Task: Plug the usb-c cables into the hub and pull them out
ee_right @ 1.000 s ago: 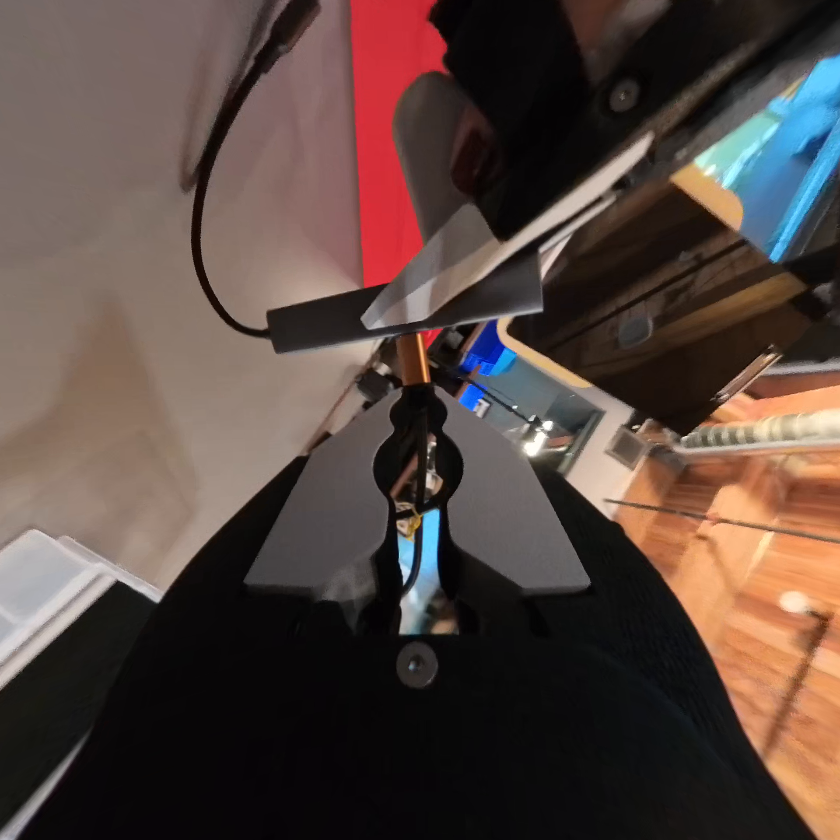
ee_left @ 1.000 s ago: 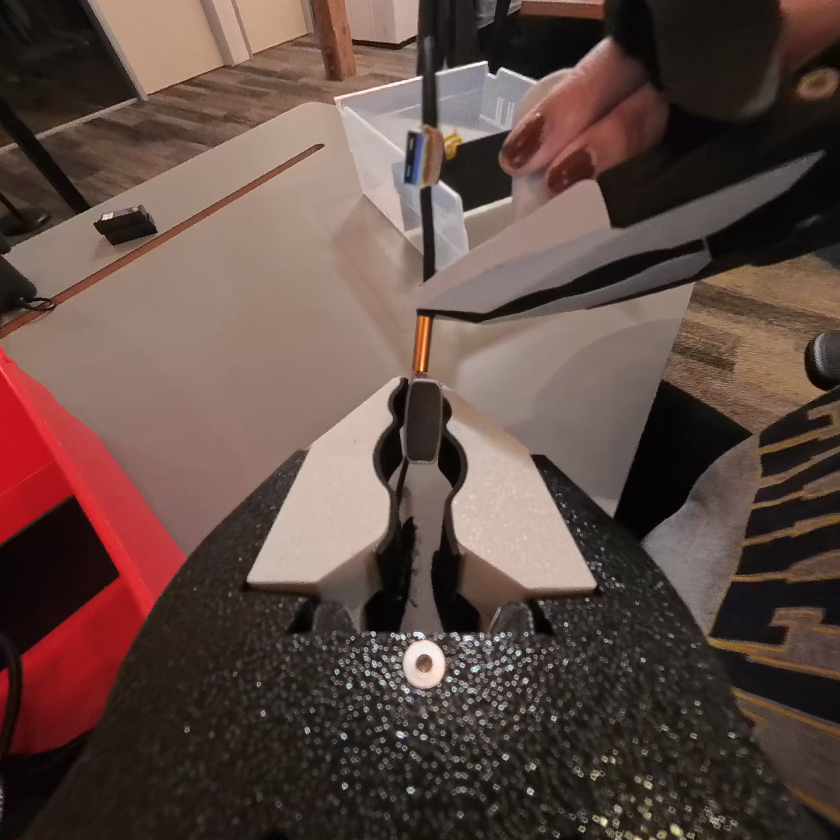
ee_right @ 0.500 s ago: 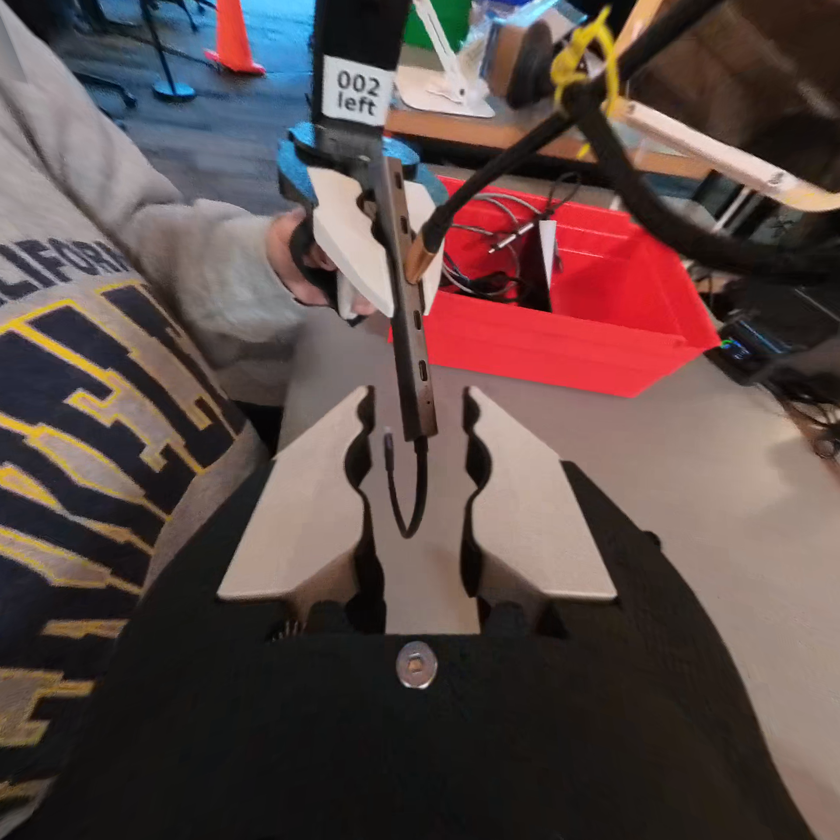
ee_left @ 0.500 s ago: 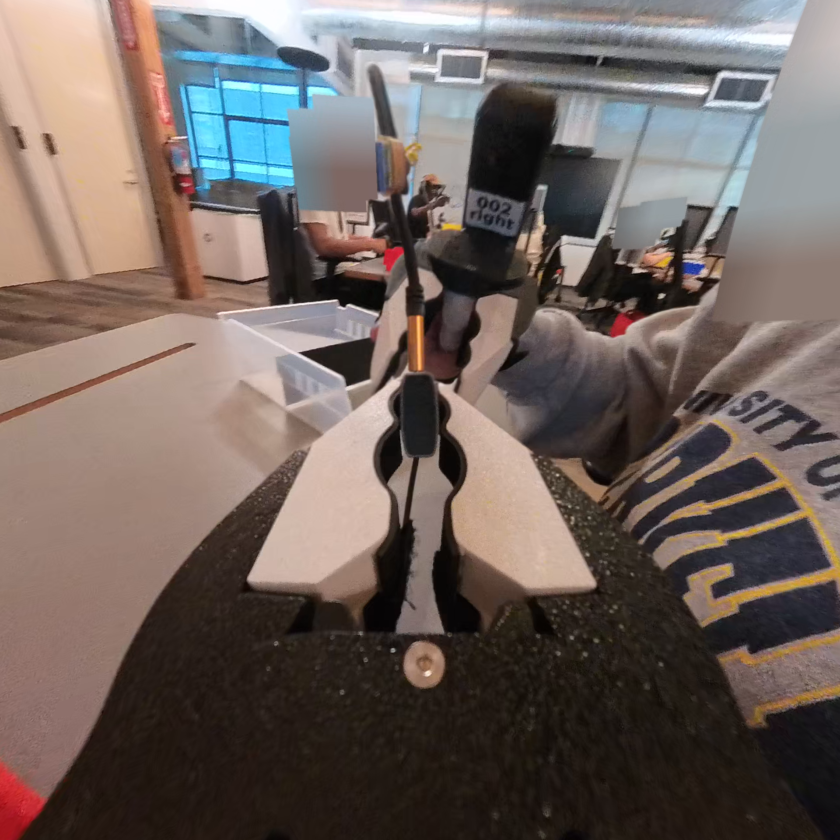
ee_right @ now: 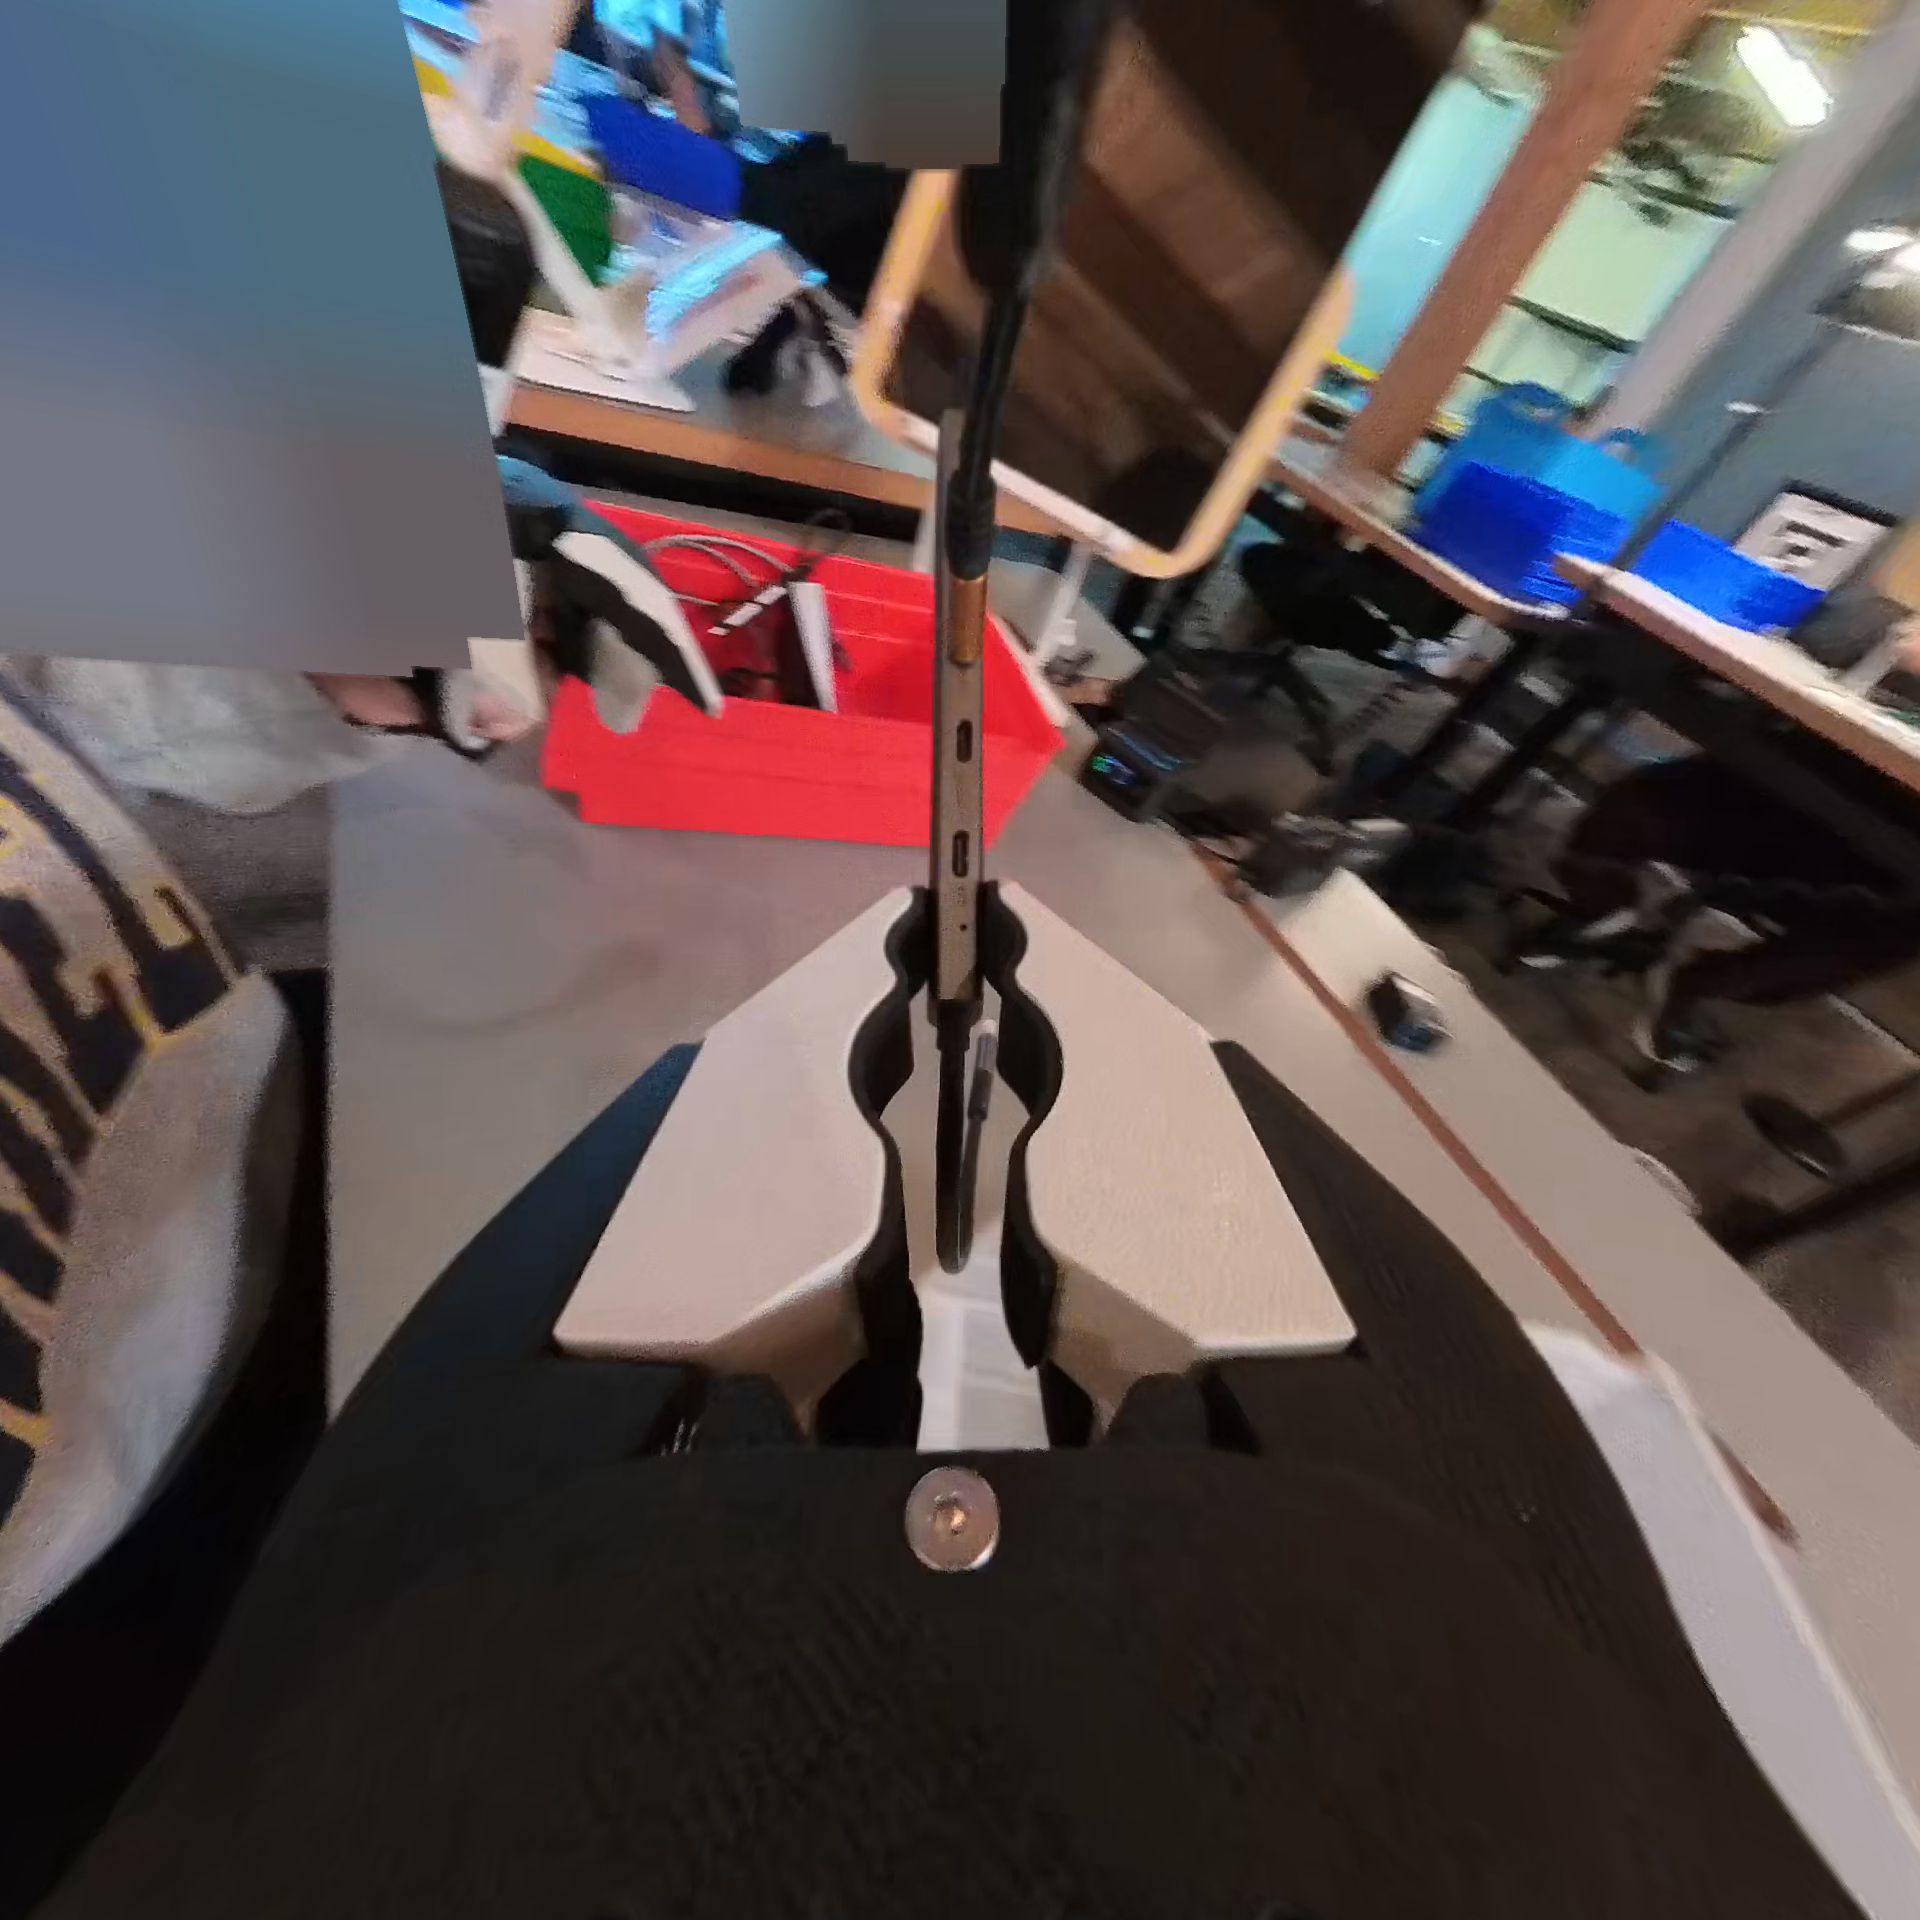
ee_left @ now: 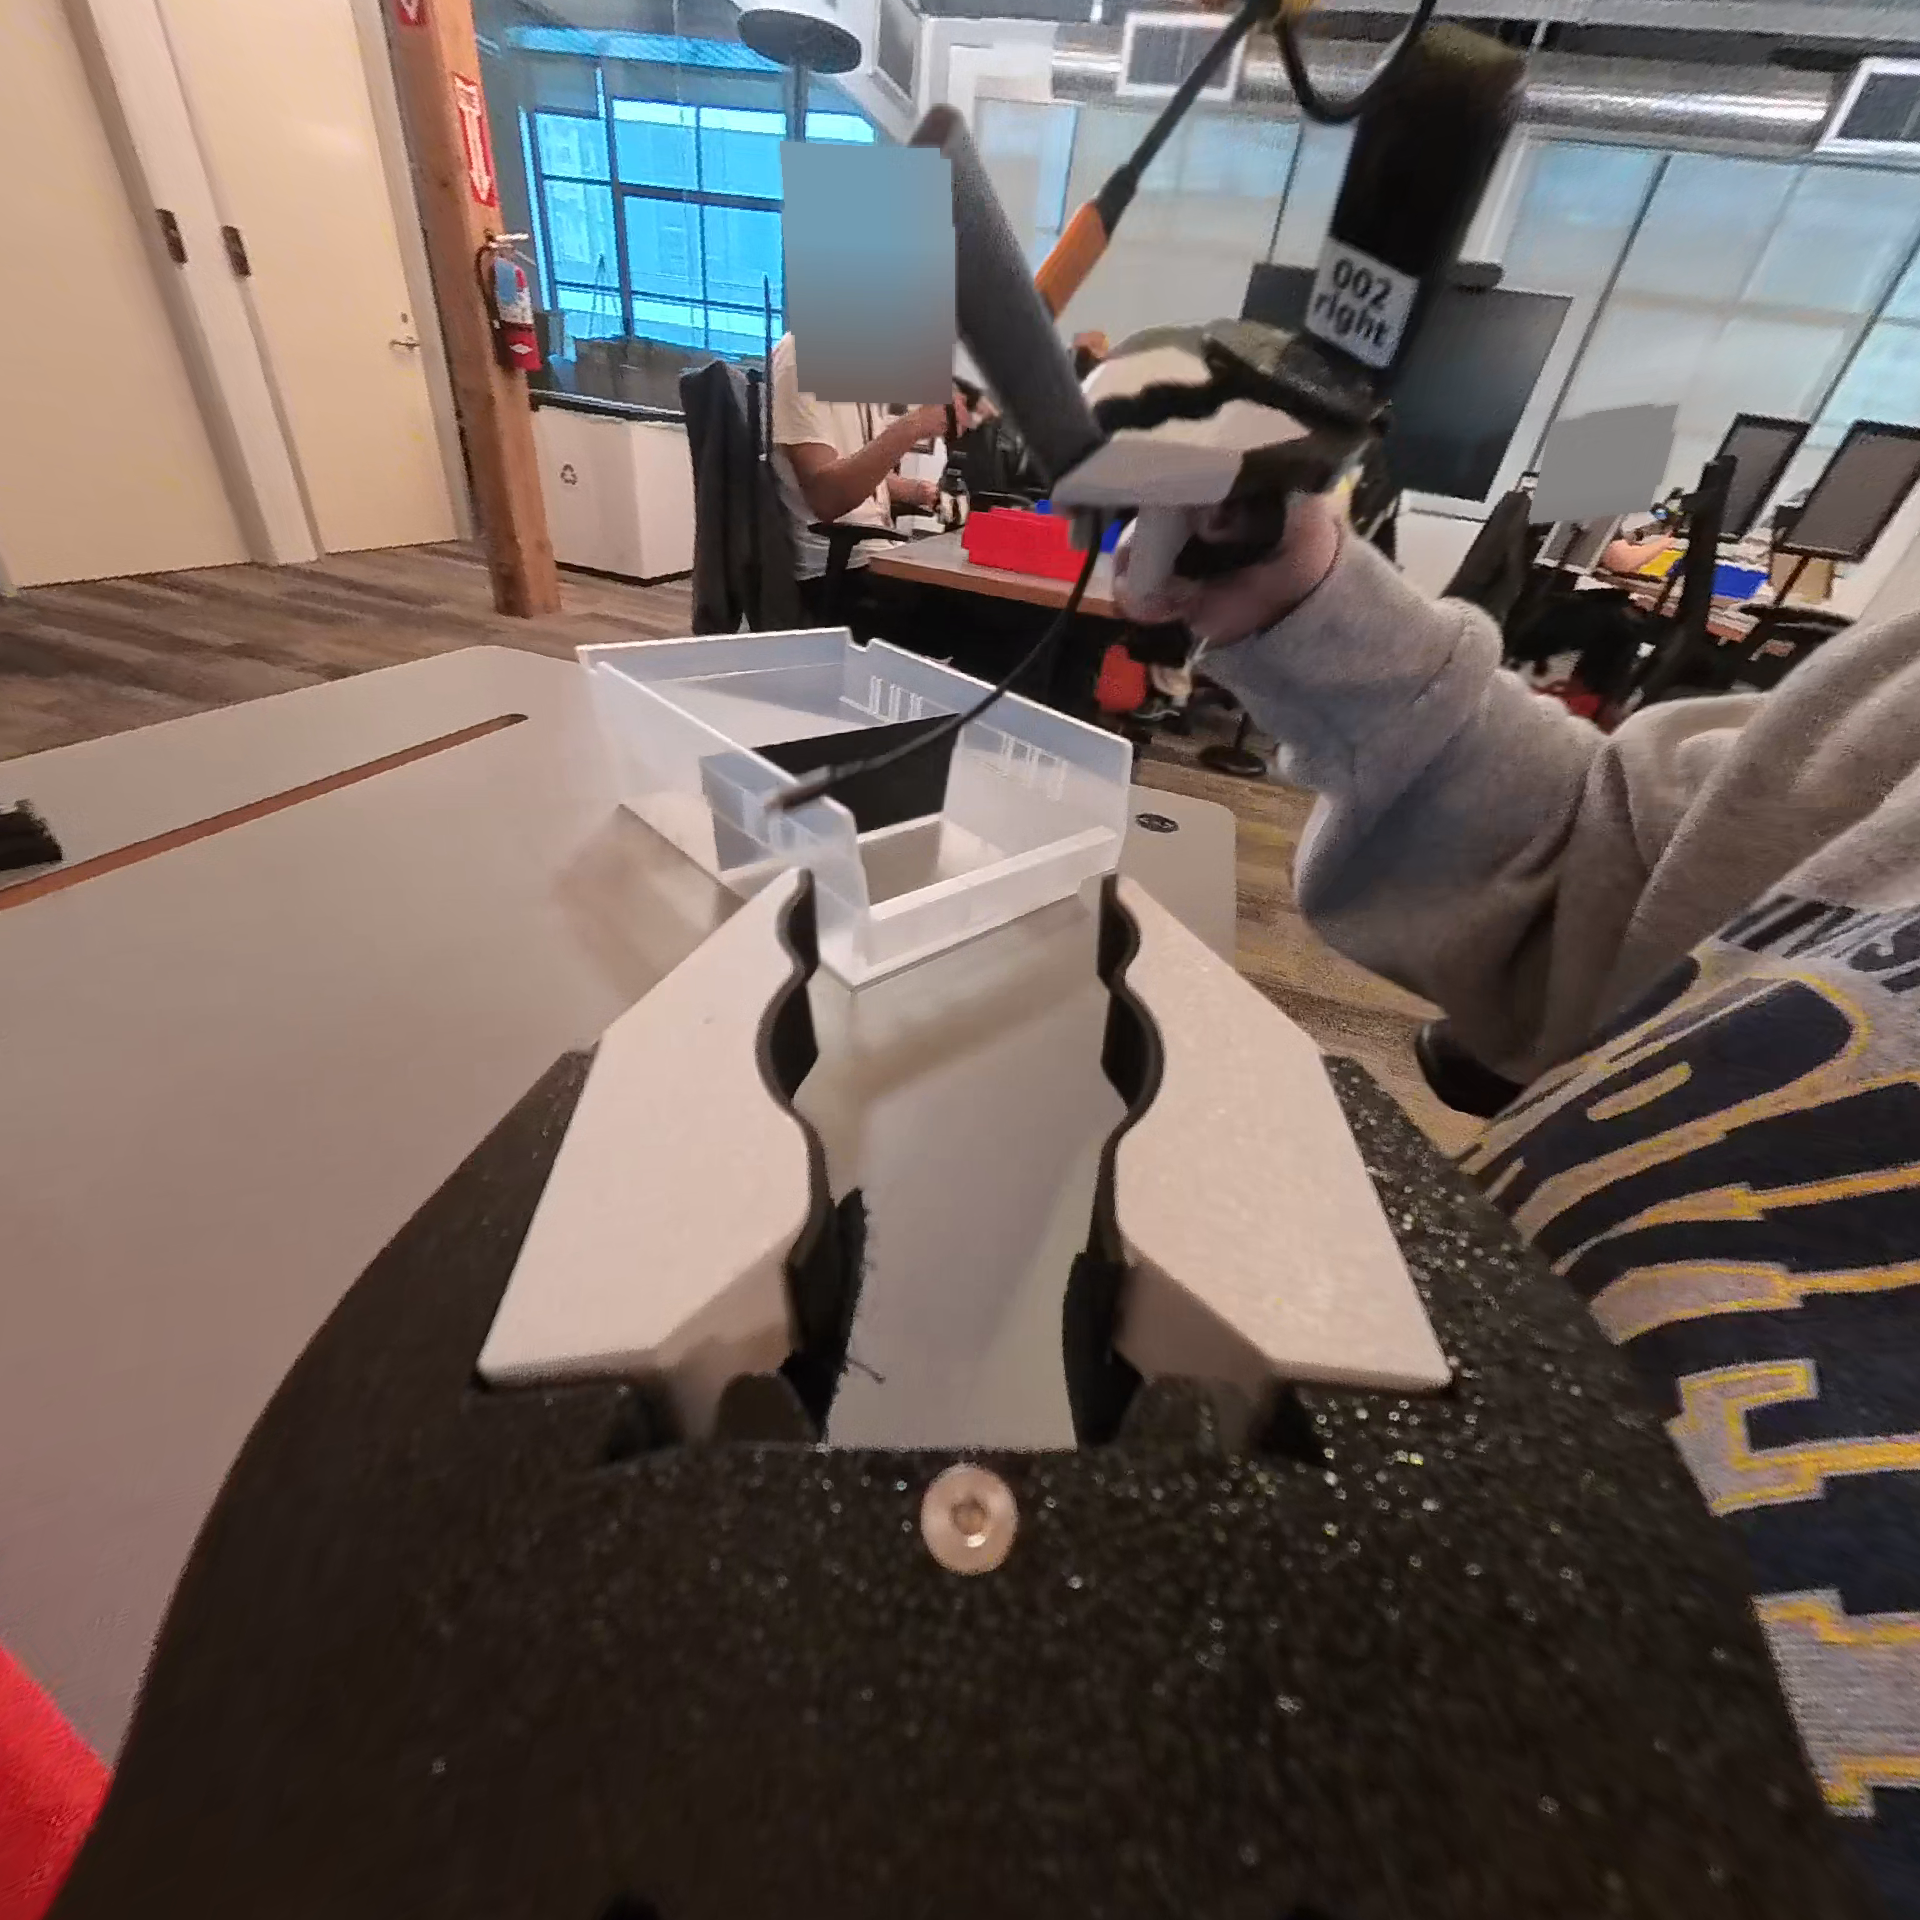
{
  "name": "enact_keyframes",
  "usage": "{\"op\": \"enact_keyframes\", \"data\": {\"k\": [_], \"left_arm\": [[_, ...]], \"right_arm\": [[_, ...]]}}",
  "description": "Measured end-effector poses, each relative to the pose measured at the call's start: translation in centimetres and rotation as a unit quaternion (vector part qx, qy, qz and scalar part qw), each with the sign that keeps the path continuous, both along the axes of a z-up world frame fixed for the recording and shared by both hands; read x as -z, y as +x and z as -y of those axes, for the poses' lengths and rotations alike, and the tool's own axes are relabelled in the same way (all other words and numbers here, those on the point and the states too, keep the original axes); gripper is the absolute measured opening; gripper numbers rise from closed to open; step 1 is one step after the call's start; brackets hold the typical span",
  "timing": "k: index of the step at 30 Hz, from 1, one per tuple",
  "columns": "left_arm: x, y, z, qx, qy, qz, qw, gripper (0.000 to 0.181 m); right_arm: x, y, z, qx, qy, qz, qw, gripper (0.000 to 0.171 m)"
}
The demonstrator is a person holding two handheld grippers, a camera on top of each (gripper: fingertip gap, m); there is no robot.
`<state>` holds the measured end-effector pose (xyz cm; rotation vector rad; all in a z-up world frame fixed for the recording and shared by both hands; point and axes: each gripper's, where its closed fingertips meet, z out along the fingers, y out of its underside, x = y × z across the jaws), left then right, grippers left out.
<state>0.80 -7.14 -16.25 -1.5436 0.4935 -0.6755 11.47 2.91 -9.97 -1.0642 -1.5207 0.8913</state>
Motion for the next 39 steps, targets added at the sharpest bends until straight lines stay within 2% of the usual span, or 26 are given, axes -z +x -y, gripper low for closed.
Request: {"op": "enact_keyframes", "data": {"k": [4, 7, 11, 14, 17, 22, 25, 29, 32, 33, 36, 39], "left_arm": [[0.2, -0.7, 0.1, -0.007, -0.008, 0.022, 1.000, 0.050], [0.6, -1.1, 0.0, -0.015, -0.019, 0.036, 0.999, 0.049], [0.9, -1.2, 0.1, -0.013, -0.028, 0.040, 0.999, 0.047], [0.9, -1.2, 0.1, -0.014, -0.027, 0.034, 0.999, 0.046], [0.9, -1.1, 0.1, -0.014, -0.032, 0.031, 0.999, 0.046], [0.9, -1.0, 0.2, -0.016, -0.035, 0.028, 0.999, 0.044], [1.0, -0.9, 0.1, -0.018, -0.038, 0.026, 0.999, 0.044], [1.0, -0.9, 0.1, -0.025, -0.041, 0.019, 0.999, 0.044], [0.9, -1.1, 0.3, -0.034, -0.044, 0.006, 0.998, 0.045], [0.9, -1.3, 0.3, -0.040, -0.045, 0.000, 0.998, 0.046], [0.1, -2.7, 0.7, -0.073, -0.033, -0.020, 0.997, 0.049], [-2.0, -6.0, 1.5, -0.144, -0.002, -0.040, 0.989, 0.049]], "right_arm": [[0.2, 4.3, -5.4, 0.093, 0.001, 0.033, 0.995, 0.008], [2.8, 6.6, -8.5, 0.143, -0.018, 0.100, 0.985, 0.007], [8.3, 9.0, -11.0, 0.181, -0.049, 0.221, 0.957, 0.007], [10.0, 9.3, -12.0, 0.186, -0.077, 0.228, 0.952, 0.007], [9.4, 9.6, -13.9, 0.206, -0.101, 0.202, 0.952, 0.007], [4.8, 10.2, -19.3, 0.266, -0.094, 0.154, 0.947, 0.007], [5.6, 10.7, -23.0, 0.315, -0.036, 0.256, 0.913, 0.007], [11.4, 11.3, -26.0, 0.326, -0.017, 0.438, 0.837, 0.008], [14.6, 10.5, -26.7, 0.318, -0.043, 0.475, 0.819, 0.008], [15.0, 10.3, -26.9, 0.325, -0.049, 0.478, 0.815, 0.015], [12.8, 9.5, -27.4, 0.364, -0.039, 0.432, 0.824, 0.050], [7.1, 7.9, -26.7, 0.414, 0.012, 0.320, 0.852, 0.057]]}}
